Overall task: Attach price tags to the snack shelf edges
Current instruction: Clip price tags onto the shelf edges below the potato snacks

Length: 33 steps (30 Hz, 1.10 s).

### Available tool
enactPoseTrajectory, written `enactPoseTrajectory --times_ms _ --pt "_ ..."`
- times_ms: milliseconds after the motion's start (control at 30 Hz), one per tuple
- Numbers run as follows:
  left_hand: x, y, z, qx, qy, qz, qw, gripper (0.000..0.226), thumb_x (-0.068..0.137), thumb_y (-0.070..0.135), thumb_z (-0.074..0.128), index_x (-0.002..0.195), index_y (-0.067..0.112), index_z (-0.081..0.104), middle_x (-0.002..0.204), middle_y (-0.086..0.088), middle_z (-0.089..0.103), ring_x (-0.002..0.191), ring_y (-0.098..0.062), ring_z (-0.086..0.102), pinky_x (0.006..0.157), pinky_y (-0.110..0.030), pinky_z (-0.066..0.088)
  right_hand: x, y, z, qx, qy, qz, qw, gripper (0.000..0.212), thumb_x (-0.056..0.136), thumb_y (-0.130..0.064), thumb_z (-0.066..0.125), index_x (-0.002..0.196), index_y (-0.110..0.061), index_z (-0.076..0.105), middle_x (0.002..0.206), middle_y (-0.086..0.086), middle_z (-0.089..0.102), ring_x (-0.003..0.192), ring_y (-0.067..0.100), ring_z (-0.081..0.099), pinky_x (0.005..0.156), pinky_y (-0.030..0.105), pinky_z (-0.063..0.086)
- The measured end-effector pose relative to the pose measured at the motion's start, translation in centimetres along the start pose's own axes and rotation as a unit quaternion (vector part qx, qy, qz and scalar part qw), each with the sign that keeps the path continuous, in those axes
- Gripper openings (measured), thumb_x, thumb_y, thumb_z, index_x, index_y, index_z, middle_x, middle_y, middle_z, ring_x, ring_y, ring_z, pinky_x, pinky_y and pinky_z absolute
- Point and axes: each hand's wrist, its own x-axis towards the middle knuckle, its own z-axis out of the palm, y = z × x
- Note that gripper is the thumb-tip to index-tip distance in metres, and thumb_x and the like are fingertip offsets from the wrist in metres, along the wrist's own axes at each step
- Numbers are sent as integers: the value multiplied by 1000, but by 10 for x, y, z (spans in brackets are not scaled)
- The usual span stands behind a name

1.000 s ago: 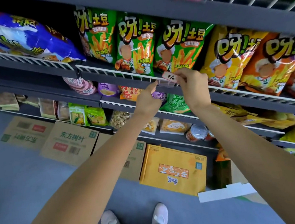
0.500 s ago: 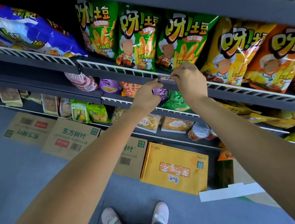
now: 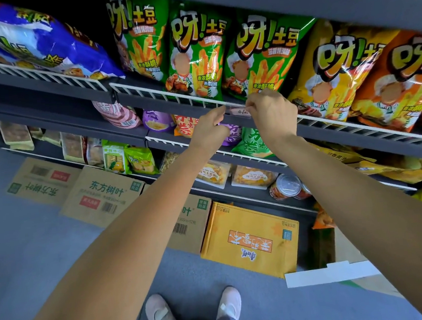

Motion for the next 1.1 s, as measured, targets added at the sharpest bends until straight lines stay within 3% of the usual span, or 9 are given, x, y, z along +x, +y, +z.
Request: enactPoseTrajectory --times_ms 233,400,667,733,867,1100 --pt "0 0 0 11 2 8 1000 63 82 -7 47 141 14 39 145 -6 43 136 -13 36 98 -23 32 1 -5 6 -8 1 -10 1000 14 82 0 56 92 -8 63 88 12 60 72 35 57 54 30 32" --pt "-1 2 0 6 1 9 1000 63 82 -9 47 141 11 38 145 -5 43 136 -14 37 106 -26 31 -1 -5 8 -36 5 -15 999 18 78 8 56 87 -7 60 84 13 57 57 29 43 50 28 26" --pt "-4 4 -2 17 -2 7 1000 62 82 -6 48 141 12 39 145 -3 43 135 -12 38 107 -26 31 -5 -10 15 -34 35 10 999 11 84 -1 57 90 -7 64 92 12 59 62 32 57 51 28 27" --pt "-4 6 -2 24 -4 8 1000 62 83 -6 48 141 11 38 145 -4 43 135 -13 38 108 -27 31 -6 -13 14 -34 38 12 999 10 75 1 66 80 -8 66 82 11 60 55 31 58 47 25 25" --pt "-5 8 -2 33 -4 10 999 61 83 -7 47 141 10 38 145 -5 42 135 -14 38 105 -24 29 -8 -14 11 -73 38 -10 997 28 48 1 84 62 -14 65 65 3 59 48 22 58 40 16 21" --pt "-5 10 -1 36 -1 10 999 60 83 -6 48 140 11 39 145 -6 42 136 -15 37 108 -28 30 -17 -10 11 -125 10 -43 991 37 31 9 81 57 -10 62 70 6 61 51 25 56 41 16 22"
